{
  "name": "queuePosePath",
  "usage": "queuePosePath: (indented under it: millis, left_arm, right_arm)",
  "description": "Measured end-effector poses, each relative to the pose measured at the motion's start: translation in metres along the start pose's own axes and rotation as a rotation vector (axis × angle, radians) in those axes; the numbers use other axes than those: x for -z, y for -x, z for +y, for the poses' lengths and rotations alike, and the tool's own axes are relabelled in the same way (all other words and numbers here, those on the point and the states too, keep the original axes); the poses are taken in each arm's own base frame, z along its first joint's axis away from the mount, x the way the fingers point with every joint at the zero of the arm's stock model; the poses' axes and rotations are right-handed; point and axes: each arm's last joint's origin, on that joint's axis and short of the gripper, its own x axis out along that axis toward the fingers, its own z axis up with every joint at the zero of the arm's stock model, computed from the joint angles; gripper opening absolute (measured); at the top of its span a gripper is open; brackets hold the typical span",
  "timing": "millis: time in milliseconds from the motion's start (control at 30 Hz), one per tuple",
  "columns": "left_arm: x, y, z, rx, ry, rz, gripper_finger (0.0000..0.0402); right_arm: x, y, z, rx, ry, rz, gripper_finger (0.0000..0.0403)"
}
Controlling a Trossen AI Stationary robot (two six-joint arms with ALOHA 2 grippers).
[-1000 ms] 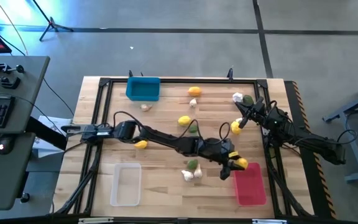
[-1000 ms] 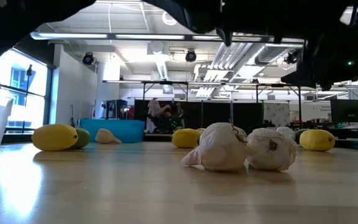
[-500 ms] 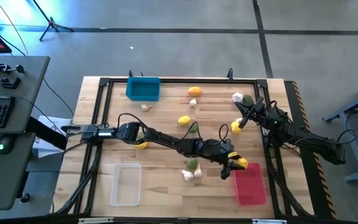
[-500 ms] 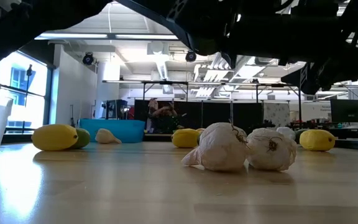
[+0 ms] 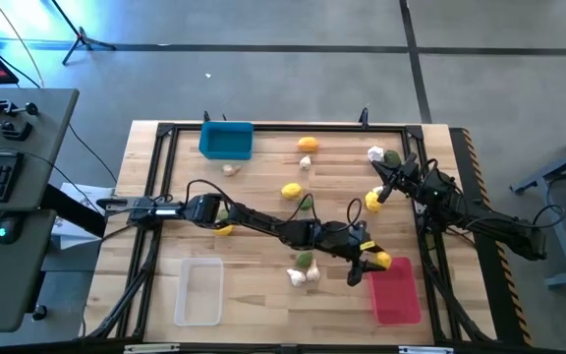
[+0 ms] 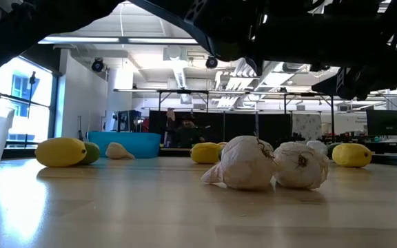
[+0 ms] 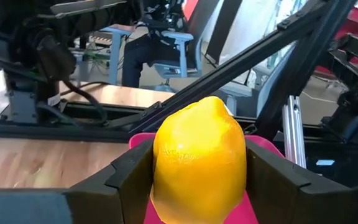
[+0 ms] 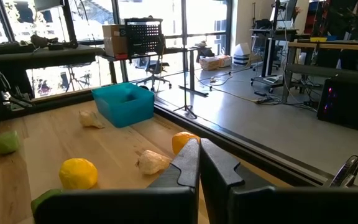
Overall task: Sort produce into baskets
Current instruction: Put the lemon into the red bin
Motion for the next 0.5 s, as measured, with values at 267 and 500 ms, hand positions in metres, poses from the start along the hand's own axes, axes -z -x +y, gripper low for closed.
queuePosePath:
  millis: [267,500]
  left_arm:
    - [-0.0032,0.0001,-0.0018,0.051,-0.005,-0.027,0.0215]
    - [-0.0037,0.0002,-0.0034,0.102,-0.015,-0.023,0.0216]
  right_arm:
    - [0.0,0.0,0.0,0.0,0.0,0.0,0.0]
    - [0.0,0.0,0.0,0.0,0.0,0.0,0.0]
